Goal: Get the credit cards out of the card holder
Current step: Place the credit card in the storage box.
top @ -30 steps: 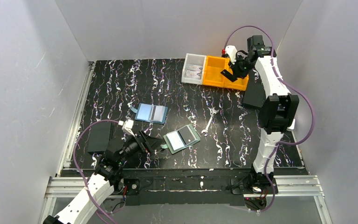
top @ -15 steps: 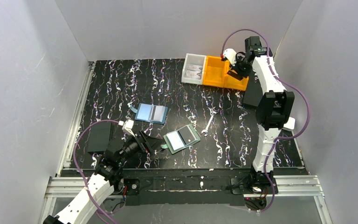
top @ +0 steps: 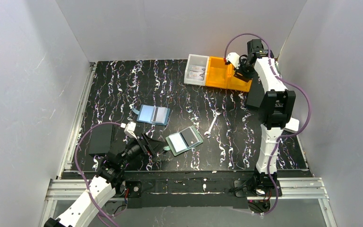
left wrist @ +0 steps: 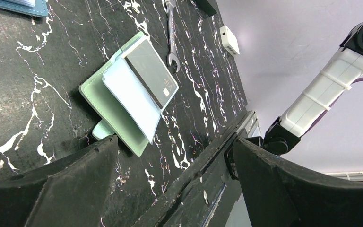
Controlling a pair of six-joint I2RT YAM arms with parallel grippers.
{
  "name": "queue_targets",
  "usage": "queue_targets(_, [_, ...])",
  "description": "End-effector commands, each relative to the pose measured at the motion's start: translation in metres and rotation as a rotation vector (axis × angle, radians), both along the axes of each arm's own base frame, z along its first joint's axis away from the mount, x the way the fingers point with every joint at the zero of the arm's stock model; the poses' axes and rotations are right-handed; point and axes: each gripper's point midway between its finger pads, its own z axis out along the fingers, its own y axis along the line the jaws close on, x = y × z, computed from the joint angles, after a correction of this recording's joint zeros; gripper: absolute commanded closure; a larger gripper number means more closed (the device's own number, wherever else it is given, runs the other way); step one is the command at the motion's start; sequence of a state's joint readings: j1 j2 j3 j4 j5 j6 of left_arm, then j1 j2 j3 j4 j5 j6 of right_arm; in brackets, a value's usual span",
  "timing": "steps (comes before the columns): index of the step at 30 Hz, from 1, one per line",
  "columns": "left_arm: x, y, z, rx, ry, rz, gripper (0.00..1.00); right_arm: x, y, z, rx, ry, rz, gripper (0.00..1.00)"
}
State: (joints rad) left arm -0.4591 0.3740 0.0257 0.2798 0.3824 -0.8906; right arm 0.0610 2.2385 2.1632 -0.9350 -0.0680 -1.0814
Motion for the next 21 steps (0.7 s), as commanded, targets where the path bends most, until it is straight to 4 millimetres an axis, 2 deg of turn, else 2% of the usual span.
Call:
queue_targets(1, [-0.001, 0.001, -0.003, 0.012, 0.0, -0.008, 0.09, 0.019, -0.003, 0.008, -0.027, -0.06, 0.025, 0.99])
queue_targets(9, [0.0, 0.0, -0.002, 0.014, 0.004, -0.007, 0.09, 0.033, 0.0, -0.006, -0.045, -0.048, 0.065, 0.99])
queue_targets(21, [0.001, 0.0, -0.001, 0.005, 0.015, 0.003, 0.09, 0.041, 0.002, -0.023, -0.086, -0.037, 0.114, 0.99])
